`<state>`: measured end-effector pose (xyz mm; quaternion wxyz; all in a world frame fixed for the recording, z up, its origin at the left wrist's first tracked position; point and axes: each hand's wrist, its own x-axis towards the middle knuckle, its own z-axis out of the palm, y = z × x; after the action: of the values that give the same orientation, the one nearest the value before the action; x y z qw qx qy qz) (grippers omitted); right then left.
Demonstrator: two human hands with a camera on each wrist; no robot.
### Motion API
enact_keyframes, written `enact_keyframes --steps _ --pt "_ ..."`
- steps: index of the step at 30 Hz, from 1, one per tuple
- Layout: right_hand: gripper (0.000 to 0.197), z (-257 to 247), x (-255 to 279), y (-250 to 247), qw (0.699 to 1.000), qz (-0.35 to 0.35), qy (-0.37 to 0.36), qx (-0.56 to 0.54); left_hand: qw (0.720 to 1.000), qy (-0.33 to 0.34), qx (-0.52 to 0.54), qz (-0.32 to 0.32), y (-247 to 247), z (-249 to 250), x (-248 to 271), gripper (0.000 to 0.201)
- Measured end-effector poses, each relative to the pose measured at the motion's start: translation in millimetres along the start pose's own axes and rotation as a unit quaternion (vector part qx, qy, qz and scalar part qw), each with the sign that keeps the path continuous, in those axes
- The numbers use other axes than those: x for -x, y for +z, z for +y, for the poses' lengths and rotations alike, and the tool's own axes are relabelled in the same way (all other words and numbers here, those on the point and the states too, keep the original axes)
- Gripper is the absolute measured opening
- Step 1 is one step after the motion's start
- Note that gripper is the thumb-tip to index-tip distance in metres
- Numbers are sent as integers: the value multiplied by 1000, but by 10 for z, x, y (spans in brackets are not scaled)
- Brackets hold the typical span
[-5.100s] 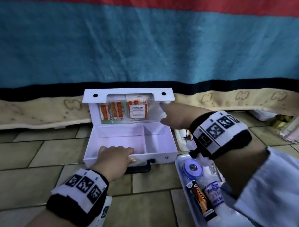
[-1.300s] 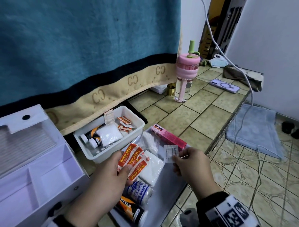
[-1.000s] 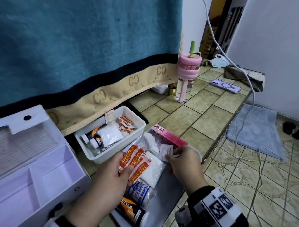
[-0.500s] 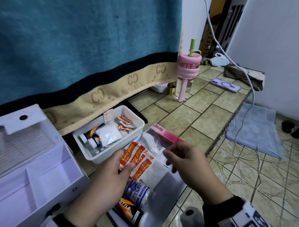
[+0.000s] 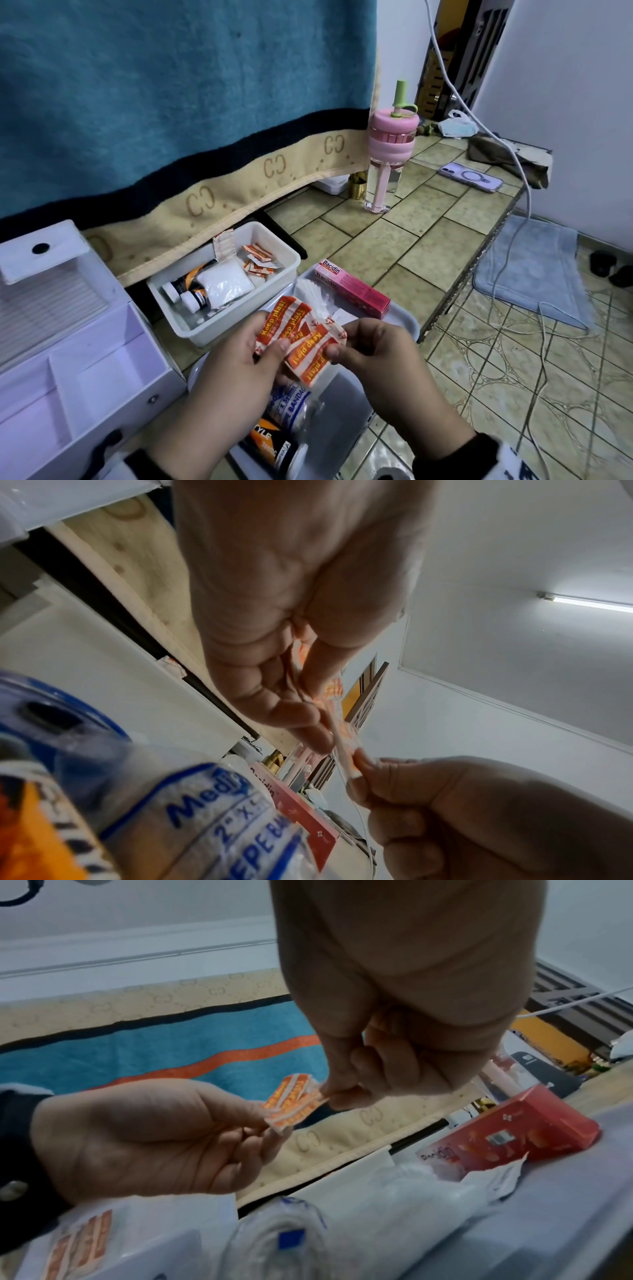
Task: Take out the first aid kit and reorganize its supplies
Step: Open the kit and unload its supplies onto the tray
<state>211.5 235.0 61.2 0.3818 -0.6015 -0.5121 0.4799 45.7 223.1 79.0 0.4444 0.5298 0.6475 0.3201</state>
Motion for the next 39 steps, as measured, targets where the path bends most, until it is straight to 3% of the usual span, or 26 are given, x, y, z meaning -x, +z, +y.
enact_keyframes --steps 5,10,15,18,21,25,27,30,33,36,39 --pt "10 88 20 -275 988 92 -3 125 1000 -1 28 9 -38 1 -36 17" --pt "12 259 20 -341 940 65 54 331 1000 -5 18 -21 -17 -9 -33 17" --pt "10 299 43 -215 952 65 74 289 999 -4 -8 -31 10 3 -18 16" --pt "17 316 57 -188 942 62 73 320 1000 -13 -12 -23 -9 5 -14 12" --pt "22 251 63 -223 943 87 39 318 999 -15 -32 -25 -29 9 1 11" --pt "10 100 77 -214 992 13 -30 121 999 6 -40 -24 -7 13 19 7" --pt "8 46 100 -162 997 -42 -44 52 999 6 -33 -29 29 30 24 8" --pt "9 30 115 -95 995 -44 -62 59 999 7 -20 -49 86 45 32 11" --pt "11 69 72 -129 995 0 -43 85 998 -3 -14 -56 67 33 30 17" --pt "18 134 -30 -309 982 72 -36 169 999 -22 27 -28 -13 8 5 23" --pt "23 195 -65 -418 954 49 -1 297 999 -23 27 0 -45 -5 -25 24"
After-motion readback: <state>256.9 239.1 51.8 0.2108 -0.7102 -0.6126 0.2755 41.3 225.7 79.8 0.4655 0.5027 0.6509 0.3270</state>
